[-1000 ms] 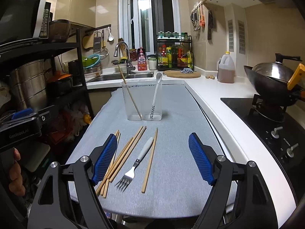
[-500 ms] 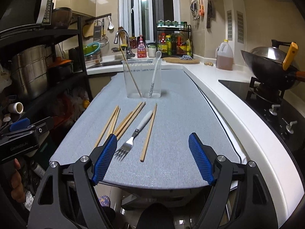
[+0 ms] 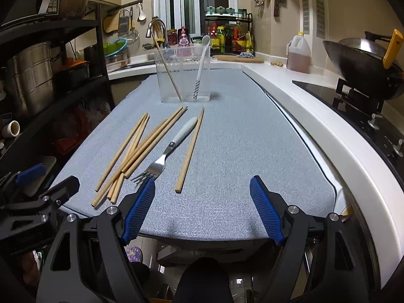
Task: Organize utensils
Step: 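Withdraw both open tools back toward the remaining utensils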
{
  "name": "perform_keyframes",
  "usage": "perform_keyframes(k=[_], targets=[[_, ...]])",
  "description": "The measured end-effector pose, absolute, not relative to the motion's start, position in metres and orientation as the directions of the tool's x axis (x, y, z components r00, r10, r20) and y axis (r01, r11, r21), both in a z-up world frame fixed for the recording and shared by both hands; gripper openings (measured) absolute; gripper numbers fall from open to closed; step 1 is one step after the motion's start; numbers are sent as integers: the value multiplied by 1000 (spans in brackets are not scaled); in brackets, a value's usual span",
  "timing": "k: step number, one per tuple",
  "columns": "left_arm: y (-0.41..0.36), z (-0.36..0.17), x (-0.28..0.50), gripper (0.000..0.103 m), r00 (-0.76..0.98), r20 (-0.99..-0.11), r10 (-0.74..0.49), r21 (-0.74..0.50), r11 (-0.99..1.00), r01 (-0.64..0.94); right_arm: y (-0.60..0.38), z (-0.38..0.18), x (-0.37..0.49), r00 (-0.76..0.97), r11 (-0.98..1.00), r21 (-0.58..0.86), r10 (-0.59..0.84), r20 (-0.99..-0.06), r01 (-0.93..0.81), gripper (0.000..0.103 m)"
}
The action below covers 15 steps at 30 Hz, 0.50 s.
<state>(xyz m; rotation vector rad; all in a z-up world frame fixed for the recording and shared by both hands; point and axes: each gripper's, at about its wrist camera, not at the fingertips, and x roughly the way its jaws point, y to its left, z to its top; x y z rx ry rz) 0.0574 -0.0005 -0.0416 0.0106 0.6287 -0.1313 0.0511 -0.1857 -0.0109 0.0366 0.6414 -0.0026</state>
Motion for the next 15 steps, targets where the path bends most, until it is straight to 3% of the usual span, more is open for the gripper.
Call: perform_keyframes(k=[2,4,7,15], targets=[[-3,-50,60,77,791,-598,-130,-31,990,139,-185,-19,55,796,999,31,8,-605,13,77],[-6,-57,64,62,779,-610,-145,-30,987,160,-184,-25,57,793,1000,25,8,-609,10,77],[-10,-67,67,51,764,-625,-164,-26,982,189,-183,-34,61,792,1000,25,15,-611,0,76],[-15,-75,70,44,768,-610,-195,-22,973,230,-176,-45,71,804,1000,22,30,-594,-21,67]])
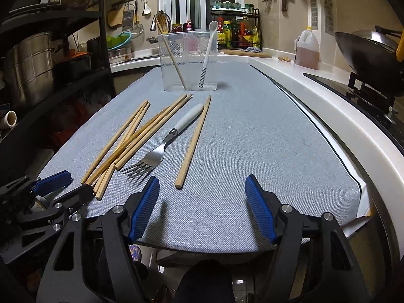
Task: Organize utensils
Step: 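Withdraw both open tools back toward the remaining utensils, then grasp a wooden chopstick with the left tool while the right tool grasps another chopstick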
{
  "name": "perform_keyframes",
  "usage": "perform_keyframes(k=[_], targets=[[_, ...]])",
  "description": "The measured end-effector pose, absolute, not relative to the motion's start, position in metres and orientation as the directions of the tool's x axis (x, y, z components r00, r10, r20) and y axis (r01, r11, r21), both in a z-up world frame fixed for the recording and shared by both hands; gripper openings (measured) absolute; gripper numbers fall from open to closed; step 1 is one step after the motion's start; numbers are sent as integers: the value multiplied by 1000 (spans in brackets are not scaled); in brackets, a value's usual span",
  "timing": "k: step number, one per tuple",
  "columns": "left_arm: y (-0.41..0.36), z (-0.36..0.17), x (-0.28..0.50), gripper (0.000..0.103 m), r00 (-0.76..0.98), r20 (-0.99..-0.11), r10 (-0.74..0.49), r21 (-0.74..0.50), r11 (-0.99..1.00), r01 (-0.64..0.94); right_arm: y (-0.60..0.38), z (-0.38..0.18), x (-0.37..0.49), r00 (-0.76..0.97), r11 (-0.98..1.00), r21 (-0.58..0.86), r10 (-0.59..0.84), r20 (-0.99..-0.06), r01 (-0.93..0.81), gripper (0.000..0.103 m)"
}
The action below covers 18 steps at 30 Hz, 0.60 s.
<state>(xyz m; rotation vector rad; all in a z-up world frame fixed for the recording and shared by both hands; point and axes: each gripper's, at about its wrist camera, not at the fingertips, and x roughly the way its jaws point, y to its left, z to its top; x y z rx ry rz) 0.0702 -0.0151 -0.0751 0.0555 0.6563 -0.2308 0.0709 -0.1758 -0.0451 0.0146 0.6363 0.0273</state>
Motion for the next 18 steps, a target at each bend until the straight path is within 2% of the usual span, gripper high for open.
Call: perform_keyframes(k=[5,9,12,14,15,17,18], targets=[[-17,-77,75,42,770,-607,-198,-16,971,237,-171,-51,83,807,1000,9,23,-590,-22,61],[-20,-77,78,39,774,-602,-194,-5,971,239,-168,-58,92,808,1000,-7,8,-589,-15,60],[-23,-77,77,26,780,-595,-193,6,970,244,-168,-62,92,829,1000,-2,16,-559,-20,57],[-25,-77,76,15,783,-589,-202,6,967,254,-168,-62,93,835,999,6,36,-549,-40,43],[-26,-78,76,7,781,-587,-211,1,965,262,-167,-62,92,837,999,13,50,-545,-51,40],[-27,-78,75,7,781,-586,-215,0,964,265,-166,-62,92,836,997,35,82,-542,-75,18],[-27,-77,75,7,781,-585,-219,-3,963,268,-165,-62,91,836,996,33,91,-542,-86,12]])
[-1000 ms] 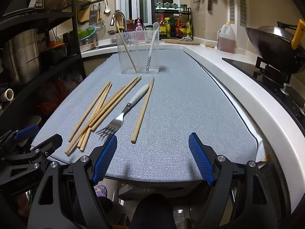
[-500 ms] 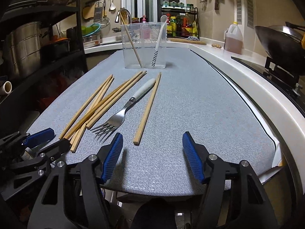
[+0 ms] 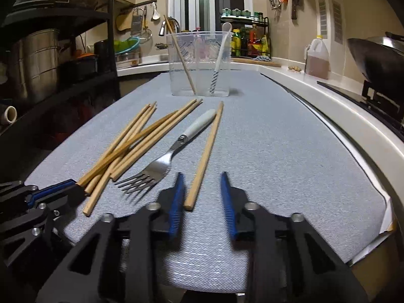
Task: Organize utensils
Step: 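Grasp a wooden chopstick with the left tool while the right tool grasps another chopstick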
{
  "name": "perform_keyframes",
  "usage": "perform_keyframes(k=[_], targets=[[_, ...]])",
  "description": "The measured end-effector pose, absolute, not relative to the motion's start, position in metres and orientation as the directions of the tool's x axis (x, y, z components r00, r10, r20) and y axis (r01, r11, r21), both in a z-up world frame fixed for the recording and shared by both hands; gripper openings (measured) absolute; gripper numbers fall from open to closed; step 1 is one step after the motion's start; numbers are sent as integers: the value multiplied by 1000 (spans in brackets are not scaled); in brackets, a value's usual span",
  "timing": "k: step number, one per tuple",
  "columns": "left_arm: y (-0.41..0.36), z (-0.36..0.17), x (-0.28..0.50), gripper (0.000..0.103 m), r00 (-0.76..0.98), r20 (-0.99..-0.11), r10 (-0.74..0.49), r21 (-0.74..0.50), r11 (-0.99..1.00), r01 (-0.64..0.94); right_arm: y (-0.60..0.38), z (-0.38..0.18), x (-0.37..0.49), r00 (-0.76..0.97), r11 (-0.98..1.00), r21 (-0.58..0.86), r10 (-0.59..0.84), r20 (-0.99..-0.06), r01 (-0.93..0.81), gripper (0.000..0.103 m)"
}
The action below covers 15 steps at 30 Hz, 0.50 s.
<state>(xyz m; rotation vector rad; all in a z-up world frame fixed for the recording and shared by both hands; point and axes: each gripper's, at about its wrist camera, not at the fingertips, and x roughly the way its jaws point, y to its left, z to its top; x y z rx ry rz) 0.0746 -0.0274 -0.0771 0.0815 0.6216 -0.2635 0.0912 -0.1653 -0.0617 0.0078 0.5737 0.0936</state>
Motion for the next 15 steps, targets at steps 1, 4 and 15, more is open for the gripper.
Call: perform_keyframes(k=[1,4,15], targets=[[-28,-77,74,7,780,-585,-221,-4,963,270,-165,-61,91,836,996,31,89,-542,-86,10],[-29,-74,72,7,784,-580,-222,0,962,273,-170,-59,89,826,995,62,96,-555,-74,7],[-26,-41,55,7,820,-522,-234,7,960,279,-182,-26,64,875,998,42,61,-480,-46,7]])
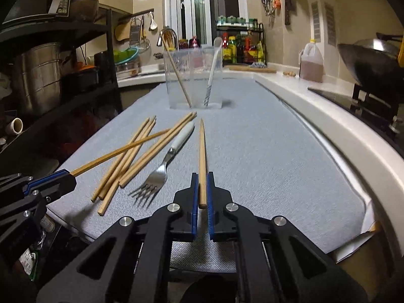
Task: Organize utensils
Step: 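Grasp a wooden chopstick with the left tool while the right tool grasps another chopstick, then lift and carry both chopsticks over the clear container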
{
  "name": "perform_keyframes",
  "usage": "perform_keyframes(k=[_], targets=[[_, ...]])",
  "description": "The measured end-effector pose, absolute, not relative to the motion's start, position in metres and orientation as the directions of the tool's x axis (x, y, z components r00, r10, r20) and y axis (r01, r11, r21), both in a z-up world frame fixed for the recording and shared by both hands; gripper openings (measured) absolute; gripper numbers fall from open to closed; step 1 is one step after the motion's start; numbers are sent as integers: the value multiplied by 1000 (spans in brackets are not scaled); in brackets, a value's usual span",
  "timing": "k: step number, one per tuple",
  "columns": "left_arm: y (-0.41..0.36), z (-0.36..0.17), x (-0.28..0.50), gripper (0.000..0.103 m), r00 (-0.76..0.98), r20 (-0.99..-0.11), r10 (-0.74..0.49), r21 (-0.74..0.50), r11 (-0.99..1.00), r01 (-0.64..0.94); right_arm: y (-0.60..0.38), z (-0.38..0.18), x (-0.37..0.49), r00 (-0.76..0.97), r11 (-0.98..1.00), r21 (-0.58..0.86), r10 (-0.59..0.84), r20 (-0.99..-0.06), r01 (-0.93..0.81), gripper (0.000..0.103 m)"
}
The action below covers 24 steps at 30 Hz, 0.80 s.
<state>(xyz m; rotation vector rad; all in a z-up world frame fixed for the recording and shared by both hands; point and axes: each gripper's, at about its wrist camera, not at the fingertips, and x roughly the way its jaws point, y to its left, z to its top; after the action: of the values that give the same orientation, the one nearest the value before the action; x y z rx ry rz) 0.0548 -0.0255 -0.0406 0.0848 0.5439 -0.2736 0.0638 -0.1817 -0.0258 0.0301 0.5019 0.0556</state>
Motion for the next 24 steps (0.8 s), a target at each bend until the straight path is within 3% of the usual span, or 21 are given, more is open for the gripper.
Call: perform_keyframes(k=[10,24], targets=[[-13,1,53,7,855,-449,-260,-35,961,274,-185,15,55,918,998,43,61,-393,-48,6],[-13,45,60,7,895,-362,-261,17,958,286,-186,51,62,930,998,38,61,-363,-50,6]])
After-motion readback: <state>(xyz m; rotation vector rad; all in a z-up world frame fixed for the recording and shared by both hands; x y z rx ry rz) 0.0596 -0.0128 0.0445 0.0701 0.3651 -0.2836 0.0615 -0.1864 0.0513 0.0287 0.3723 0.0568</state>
